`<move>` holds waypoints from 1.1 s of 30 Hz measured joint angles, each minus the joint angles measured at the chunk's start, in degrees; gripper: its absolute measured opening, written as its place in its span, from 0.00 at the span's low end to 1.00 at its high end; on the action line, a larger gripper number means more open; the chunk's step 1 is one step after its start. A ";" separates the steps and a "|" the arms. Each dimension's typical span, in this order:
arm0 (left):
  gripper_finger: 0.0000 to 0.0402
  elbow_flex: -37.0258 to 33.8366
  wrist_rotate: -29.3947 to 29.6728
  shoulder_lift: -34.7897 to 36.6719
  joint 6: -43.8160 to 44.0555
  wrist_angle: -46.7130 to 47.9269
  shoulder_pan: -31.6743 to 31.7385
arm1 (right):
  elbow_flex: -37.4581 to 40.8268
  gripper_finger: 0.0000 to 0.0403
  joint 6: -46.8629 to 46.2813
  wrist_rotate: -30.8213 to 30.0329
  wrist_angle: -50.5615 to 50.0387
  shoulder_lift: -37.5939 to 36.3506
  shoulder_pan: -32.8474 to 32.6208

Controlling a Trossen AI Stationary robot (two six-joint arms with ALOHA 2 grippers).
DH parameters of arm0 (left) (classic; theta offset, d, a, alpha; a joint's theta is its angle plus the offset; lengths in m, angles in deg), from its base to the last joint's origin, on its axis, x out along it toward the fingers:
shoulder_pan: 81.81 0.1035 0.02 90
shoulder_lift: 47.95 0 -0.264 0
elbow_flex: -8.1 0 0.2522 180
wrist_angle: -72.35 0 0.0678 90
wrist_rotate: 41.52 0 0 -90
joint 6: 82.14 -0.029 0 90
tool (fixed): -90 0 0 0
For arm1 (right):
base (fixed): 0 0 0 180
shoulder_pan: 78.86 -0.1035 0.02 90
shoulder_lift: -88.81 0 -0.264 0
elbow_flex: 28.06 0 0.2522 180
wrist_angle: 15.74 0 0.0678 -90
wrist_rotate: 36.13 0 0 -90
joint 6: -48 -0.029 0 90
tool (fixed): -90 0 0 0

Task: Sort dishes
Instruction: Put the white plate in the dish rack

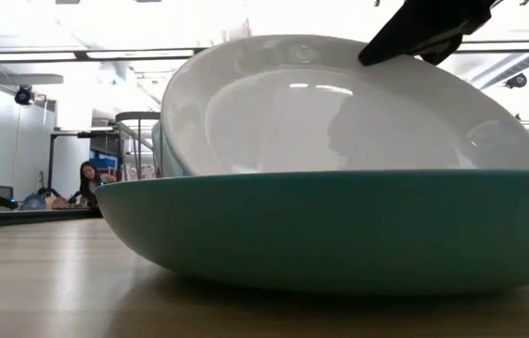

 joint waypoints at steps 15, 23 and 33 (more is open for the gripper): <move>0.00 -21.79 10.22 -0.93 -9.30 -37.24 -2.60 | 0.00 0.00 3.48 -1.43 0.52 -1.48 -1.81; 0.00 -29.85 15.51 2.14 16.43 -6.96 -0.63 | 0.00 0.00 4.43 -1.53 0.92 -1.48 -1.81; 0.00 -34.41 24.79 3.05 33.86 -12.74 -0.92 | 0.00 0.00 12.40 -6.01 4.06 -1.48 -1.81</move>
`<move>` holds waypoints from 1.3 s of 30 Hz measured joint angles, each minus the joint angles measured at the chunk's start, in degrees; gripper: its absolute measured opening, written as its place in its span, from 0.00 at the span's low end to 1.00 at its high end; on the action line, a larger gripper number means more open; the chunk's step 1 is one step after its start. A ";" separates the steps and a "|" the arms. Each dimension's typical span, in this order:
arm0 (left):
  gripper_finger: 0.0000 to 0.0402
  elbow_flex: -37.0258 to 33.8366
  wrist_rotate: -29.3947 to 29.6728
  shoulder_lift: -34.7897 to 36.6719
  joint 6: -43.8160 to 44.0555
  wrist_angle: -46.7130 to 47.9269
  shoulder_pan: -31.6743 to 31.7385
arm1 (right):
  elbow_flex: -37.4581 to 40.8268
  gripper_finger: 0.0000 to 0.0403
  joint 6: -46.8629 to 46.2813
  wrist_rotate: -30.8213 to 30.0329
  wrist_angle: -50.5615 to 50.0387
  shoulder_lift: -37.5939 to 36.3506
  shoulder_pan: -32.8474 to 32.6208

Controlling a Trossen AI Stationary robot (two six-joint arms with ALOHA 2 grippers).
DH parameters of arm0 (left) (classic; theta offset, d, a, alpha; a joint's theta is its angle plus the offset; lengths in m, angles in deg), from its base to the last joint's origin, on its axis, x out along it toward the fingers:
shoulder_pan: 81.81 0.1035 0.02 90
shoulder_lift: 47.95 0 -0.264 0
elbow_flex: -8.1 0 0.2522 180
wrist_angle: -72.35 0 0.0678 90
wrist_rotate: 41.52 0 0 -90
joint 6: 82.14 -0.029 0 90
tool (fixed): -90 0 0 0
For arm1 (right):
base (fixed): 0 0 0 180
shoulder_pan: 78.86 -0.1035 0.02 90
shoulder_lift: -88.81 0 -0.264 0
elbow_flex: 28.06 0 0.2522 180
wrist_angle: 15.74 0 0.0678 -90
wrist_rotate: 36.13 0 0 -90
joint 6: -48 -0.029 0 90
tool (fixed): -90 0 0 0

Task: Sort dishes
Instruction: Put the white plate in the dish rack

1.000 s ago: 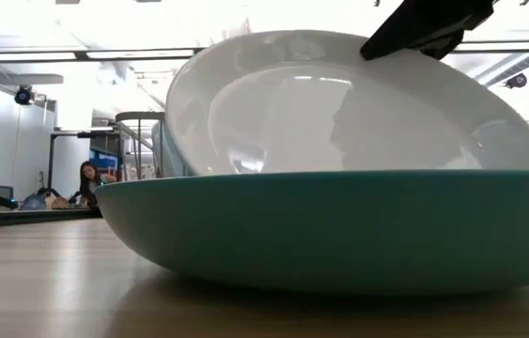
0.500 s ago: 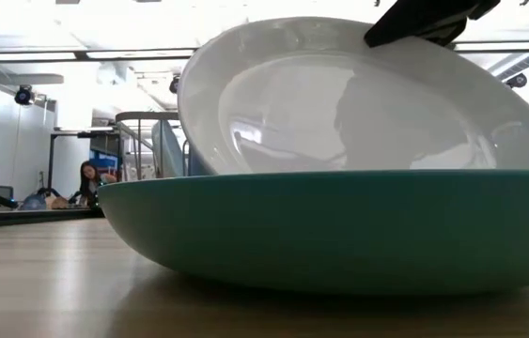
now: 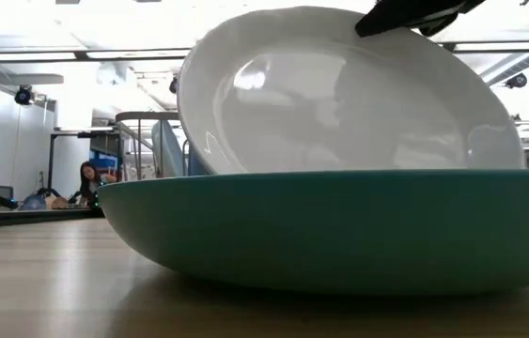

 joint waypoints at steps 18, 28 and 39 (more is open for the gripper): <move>0.16 -2.83 -1.66 0.04 4.27 -4.81 1.96 | -0.02 0.00 23.08 -2.96 8.99 -0.04 -0.42; 0.41 -7.08 -1.72 0.02 8.15 -5.33 4.86 | -0.02 0.00 36.81 -1.46 16.45 -0.04 -0.96; 0.42 -8.02 1.09 0.02 -0.52 -14.34 5.70 | 0.00 0.00 45.87 6.15 26.00 0.02 -0.62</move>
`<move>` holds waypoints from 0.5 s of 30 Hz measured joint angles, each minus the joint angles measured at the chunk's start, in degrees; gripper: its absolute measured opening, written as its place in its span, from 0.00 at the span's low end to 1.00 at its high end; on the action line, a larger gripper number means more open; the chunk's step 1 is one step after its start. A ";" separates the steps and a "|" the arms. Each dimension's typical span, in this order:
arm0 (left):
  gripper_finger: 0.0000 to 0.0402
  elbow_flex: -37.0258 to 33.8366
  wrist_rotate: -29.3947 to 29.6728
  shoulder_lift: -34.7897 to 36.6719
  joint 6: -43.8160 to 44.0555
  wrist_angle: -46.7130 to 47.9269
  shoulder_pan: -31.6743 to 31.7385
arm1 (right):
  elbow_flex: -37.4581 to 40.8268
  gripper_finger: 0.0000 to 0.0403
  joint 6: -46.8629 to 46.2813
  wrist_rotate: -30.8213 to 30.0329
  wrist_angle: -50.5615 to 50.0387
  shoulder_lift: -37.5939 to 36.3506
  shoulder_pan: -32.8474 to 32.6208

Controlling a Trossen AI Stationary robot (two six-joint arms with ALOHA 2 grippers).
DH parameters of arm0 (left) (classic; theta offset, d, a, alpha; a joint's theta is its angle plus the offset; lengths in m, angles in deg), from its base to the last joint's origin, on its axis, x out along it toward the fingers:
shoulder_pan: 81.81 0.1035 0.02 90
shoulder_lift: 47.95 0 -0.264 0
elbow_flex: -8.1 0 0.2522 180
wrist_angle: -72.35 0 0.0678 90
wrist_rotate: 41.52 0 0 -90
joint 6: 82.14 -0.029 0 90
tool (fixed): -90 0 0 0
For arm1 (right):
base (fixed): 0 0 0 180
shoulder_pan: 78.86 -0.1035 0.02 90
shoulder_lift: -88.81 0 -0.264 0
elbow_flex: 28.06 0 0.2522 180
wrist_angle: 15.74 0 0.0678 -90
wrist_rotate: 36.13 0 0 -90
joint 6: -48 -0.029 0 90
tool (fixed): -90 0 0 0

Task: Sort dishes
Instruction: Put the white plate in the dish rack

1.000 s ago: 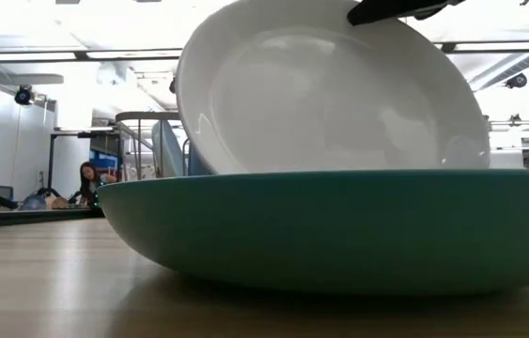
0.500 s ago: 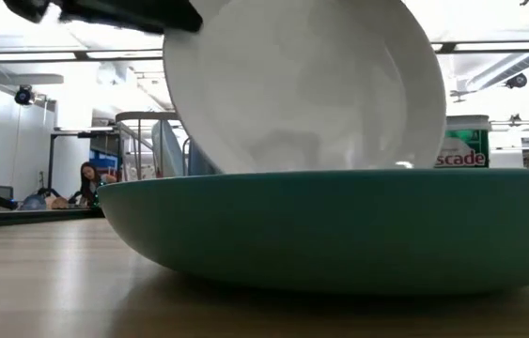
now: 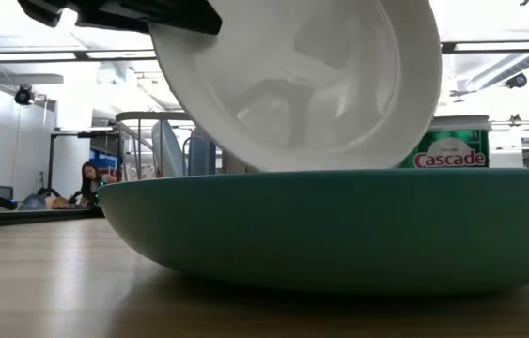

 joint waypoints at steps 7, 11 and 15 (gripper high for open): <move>0.28 0.66 3.14 -0.04 -4.99 -4.67 0.07 | 0.00 0.00 -2.98 0.29 -0.62 0.00 0.43; 0.14 0.74 3.18 -0.04 -4.12 -5.57 0.11 | 0.02 0.00 -3.73 0.26 -1.29 0.00 0.42; 0.10 0.74 3.42 -0.02 -2.11 -6.03 0.07 | 0.02 0.00 -6.99 0.30 -2.90 0.00 0.46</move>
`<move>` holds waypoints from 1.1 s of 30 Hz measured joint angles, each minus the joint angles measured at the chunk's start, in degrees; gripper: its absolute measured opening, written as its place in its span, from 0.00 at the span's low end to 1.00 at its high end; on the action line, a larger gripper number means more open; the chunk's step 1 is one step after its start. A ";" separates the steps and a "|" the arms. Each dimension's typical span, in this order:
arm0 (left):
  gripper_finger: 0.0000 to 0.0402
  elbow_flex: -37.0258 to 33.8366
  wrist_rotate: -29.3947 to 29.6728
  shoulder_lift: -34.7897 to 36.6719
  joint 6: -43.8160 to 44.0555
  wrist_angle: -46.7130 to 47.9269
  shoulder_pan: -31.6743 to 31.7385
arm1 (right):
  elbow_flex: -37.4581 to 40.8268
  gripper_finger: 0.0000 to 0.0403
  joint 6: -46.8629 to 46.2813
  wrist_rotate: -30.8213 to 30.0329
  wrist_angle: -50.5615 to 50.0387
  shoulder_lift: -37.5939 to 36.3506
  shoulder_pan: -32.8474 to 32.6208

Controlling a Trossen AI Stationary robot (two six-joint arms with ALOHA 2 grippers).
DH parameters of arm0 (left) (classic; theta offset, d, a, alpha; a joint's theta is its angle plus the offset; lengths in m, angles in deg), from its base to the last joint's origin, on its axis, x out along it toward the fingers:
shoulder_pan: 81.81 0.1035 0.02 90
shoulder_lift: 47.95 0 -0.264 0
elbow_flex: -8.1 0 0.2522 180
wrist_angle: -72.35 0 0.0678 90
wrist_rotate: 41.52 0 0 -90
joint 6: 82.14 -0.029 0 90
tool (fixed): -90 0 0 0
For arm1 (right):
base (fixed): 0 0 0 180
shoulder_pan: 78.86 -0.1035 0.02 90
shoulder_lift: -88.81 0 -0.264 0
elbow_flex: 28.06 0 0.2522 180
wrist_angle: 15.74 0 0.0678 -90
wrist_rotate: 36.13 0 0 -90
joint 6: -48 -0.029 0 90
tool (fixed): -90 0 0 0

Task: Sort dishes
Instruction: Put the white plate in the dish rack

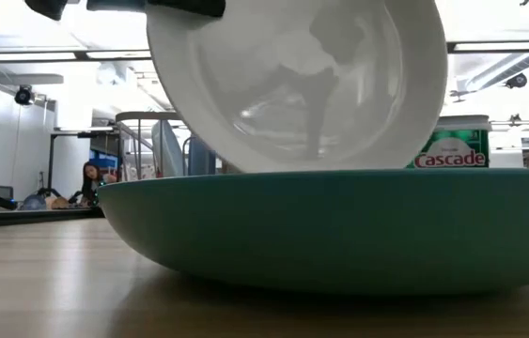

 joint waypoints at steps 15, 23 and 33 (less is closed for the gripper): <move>0.08 0.00 2.64 -0.15 -0.49 -1.10 0.00 | 0.04 0.26 -26.58 -2.07 -12.27 -0.02 0.29; 0.07 0.04 4.79 -0.15 -8.67 -6.90 -0.11 | 0.04 0.40 -33.74 -1.60 -17.67 -0.02 0.27; 0.11 0.07 6.77 -0.13 -28.47 -21.15 -0.11 | -0.48 0.10 -25.66 -0.42 -18.28 0.00 0.13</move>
